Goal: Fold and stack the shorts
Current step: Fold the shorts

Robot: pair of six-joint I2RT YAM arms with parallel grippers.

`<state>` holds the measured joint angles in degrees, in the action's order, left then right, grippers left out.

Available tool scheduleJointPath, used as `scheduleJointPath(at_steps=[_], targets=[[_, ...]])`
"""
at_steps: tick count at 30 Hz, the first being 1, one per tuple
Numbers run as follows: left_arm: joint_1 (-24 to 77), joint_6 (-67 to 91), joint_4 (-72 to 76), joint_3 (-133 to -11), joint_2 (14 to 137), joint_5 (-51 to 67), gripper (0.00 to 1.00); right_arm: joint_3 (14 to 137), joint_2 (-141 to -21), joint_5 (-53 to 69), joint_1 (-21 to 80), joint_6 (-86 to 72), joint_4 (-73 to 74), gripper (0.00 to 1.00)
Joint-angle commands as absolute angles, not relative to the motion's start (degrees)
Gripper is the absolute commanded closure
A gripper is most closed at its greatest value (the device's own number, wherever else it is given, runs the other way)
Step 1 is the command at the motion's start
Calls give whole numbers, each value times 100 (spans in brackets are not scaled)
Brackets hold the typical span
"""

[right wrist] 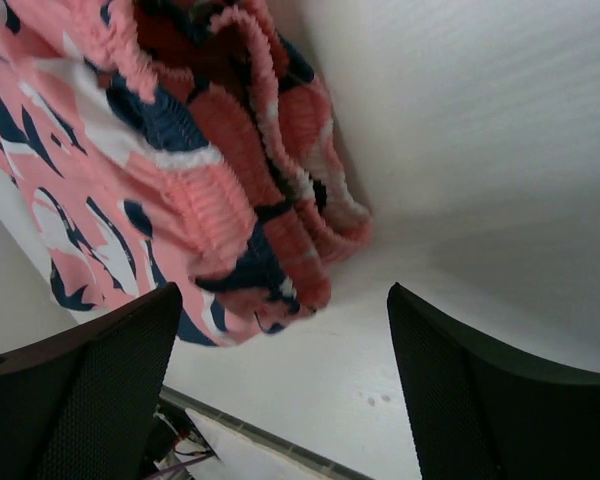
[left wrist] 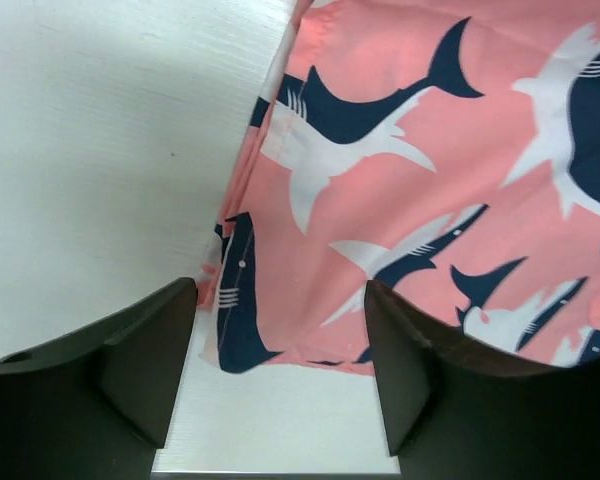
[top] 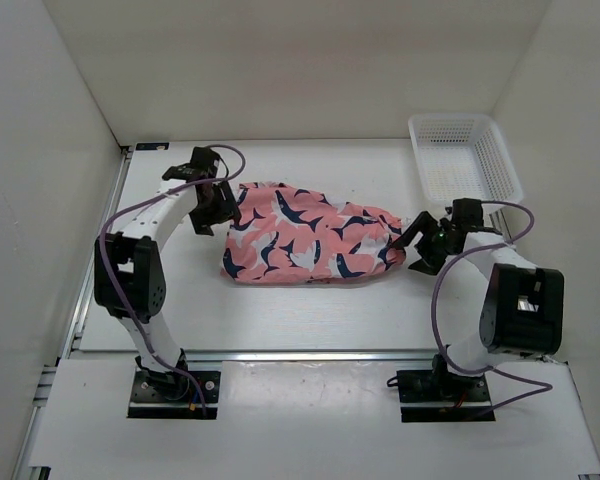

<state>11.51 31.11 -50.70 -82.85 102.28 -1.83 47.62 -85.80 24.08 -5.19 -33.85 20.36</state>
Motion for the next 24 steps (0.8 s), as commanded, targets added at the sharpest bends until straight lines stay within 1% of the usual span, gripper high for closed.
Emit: scheduleJointPath(at_steps=[1, 4, 5, 8, 9, 10, 13, 17, 18, 20, 21, 23, 24], targets=[[1160, 2944, -5194, -8402, 9861, 17, 21, 4650, -8929, 2733, -527, -3805, 1389, 15], [1160, 2944, -5194, -8402, 9861, 201, 41, 4562, -9053, 2672, -466, -4060, 1257, 18], [1160, 2944, -5194, -8402, 9861, 254, 55, 4562, -9114, 2602, -466, -4061, 1257, 20], [1230, 2944, -5133, -8341, 10072, 571, 77, 4562, -9245, 2549, -413, -4183, 1205, 25], [1291, 2944, -5133, -8210, 10194, 641, 89, 4562, -9316, 2549, -352, -4236, 1134, 25], [1292, 2944, -5002, -8113, 10195, 859, 89, 4562, -9316, 2549, -299, -4289, 1082, 27], [1292, 2944, -4808, -7621, 10266, 932, 89, 4562, -9439, 2295, -62, -4455, 1028, 36], [1292, 2944, -4624, -7181, 10380, 494, 89, 4622, -9439, 1741, 202, -4509, 1028, 58], [1222, 2944, -4623, -7181, 10458, 492, 89, 4684, -9439, 1636, 202, -4509, 1107, 73], [1160, 2883, -4562, -7102, 10634, 326, 89, 4737, -9439, 1477, 202, -4509, 1230, 85], [1160, 2883, -4501, -7102, 10696, 247, 89, 4807, -9439, 1416, 202, -4509, 1291, 93], [1160, 2944, -4404, -7049, 10749, 71, 89, 4869, -9439, 1362, 202, -4438, 1485, 100], [1160, 2944, -4403, -7049, 10749, 1, 89, 4921, -9379, 1275, 202, -4369, 1538, 100]])
